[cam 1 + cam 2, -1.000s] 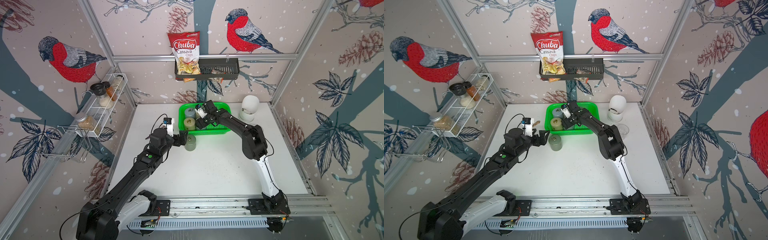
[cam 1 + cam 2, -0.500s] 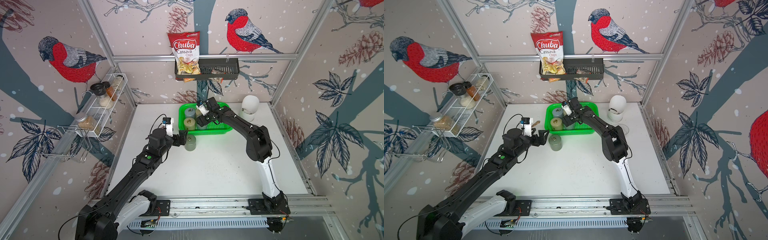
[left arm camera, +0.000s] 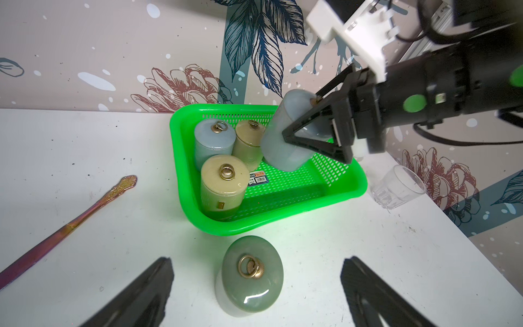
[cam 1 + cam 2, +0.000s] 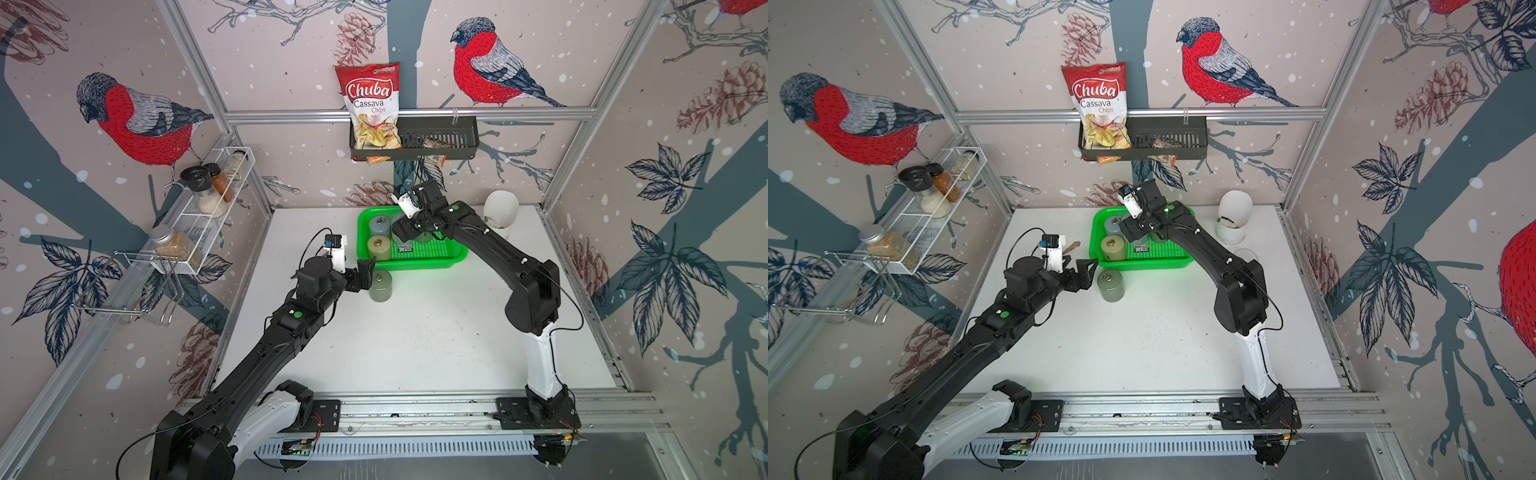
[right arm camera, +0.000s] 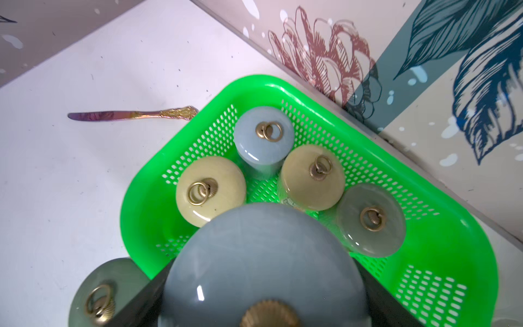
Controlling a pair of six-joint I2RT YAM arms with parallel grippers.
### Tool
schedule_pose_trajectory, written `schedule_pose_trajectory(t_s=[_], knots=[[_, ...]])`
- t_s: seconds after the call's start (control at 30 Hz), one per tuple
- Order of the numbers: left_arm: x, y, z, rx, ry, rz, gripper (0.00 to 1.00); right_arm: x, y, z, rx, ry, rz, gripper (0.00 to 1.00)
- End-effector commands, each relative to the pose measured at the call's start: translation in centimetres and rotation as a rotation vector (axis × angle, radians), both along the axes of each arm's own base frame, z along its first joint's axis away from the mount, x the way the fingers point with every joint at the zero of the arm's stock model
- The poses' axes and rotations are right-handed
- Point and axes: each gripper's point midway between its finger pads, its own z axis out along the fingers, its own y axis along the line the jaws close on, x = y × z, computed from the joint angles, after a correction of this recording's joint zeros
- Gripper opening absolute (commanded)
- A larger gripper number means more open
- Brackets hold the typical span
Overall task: Take the tea canister out of the basket
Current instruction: Pick up the tea canister from the basket.
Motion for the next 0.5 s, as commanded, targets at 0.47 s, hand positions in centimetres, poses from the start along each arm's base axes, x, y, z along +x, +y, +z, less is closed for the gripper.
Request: schedule_pose_trajectory(t_s=[0.47], knots=[[-0.3, 0.0, 0.5, 0.001, -0.015, -0.006, 0.97, -8.6, -0.6, 6.1, -0.057, -0.019, 0.132, 0.00]])
